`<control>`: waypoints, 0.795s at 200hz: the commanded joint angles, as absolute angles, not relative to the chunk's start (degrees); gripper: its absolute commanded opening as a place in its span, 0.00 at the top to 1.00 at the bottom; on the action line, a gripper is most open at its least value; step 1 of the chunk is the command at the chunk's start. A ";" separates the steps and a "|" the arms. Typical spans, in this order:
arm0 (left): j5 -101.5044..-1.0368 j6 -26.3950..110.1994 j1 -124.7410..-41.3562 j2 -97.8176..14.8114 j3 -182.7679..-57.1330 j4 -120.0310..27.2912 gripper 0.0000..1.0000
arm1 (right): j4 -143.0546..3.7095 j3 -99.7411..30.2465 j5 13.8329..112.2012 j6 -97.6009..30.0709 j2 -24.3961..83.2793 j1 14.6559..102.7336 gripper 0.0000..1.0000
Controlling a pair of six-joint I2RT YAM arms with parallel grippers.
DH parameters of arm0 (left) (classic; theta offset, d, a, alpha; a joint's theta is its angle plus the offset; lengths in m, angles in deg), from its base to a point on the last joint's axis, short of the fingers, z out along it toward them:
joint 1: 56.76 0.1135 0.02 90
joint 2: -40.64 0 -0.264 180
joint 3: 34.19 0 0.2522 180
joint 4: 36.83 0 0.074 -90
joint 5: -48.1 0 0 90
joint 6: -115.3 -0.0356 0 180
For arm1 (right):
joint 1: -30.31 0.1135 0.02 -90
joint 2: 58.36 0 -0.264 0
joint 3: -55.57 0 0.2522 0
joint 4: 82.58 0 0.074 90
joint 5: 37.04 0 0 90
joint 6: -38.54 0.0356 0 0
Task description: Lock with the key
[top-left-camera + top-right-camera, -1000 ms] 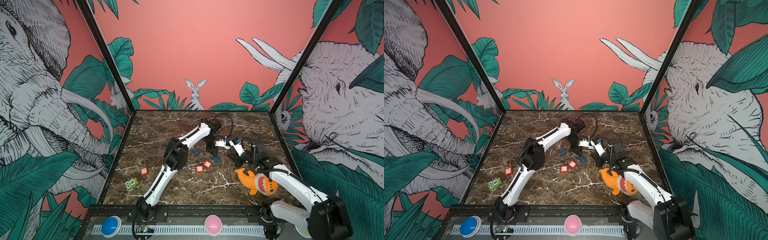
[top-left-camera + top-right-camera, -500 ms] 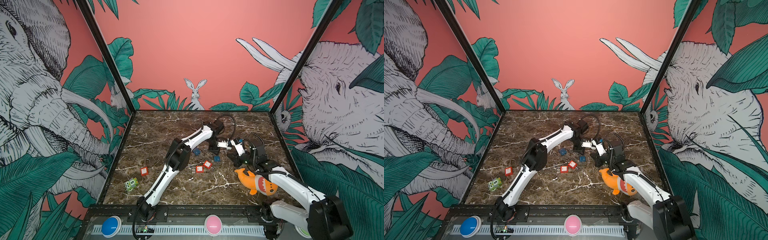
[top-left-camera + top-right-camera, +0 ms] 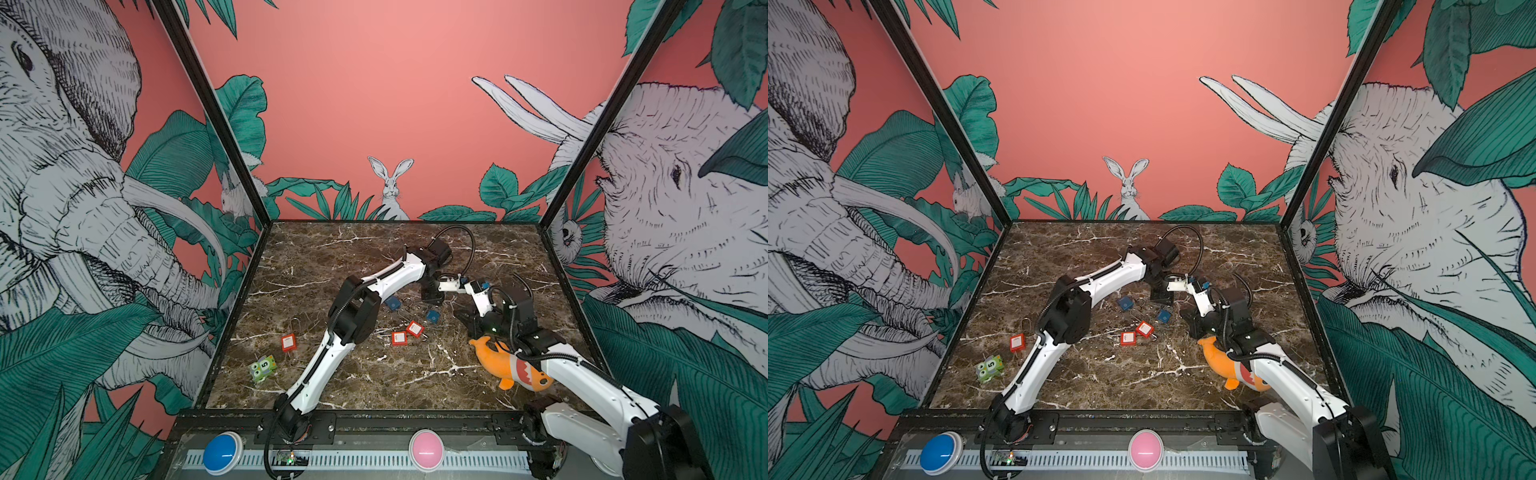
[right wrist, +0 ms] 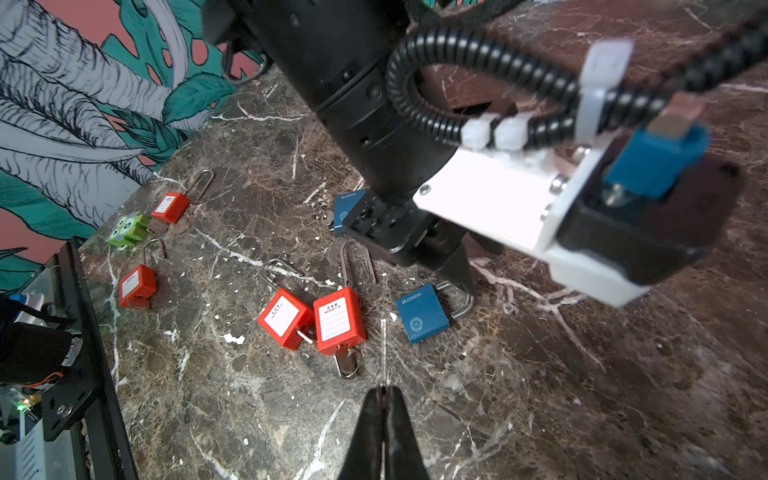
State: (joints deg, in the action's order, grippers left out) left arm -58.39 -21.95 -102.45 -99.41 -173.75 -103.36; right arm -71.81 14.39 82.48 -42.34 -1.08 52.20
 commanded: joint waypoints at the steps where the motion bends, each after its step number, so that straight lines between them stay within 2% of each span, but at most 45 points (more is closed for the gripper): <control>1: -58.82 -18.40 -101.06 -92.94 -173.07 -100.37 0.60 | -75.67 15.52 83.31 -40.76 -3.27 52.86 1.00; 45: -60.24 -11.73 -96.44 -85.67 -164.73 -92.93 0.59 | -66.93 12.42 74.20 -37.47 -0.66 54.46 1.00; 82: -63.27 -4.55 -89.98 -73.74 -148.04 -80.80 0.60 | -65.78 8.34 67.59 -29.31 8.09 57.19 1.00; 120: -59.50 -1.07 -86.79 -63.07 -134.00 -74.94 0.59 | -60.20 0.16 63.05 -21.76 21.96 59.18 1.00; 159: -54.14 0.31 -86.22 -55.33 -124.71 -72.17 0.59 | -60.02 -3.20 62.31 -16.48 29.89 59.82 1.00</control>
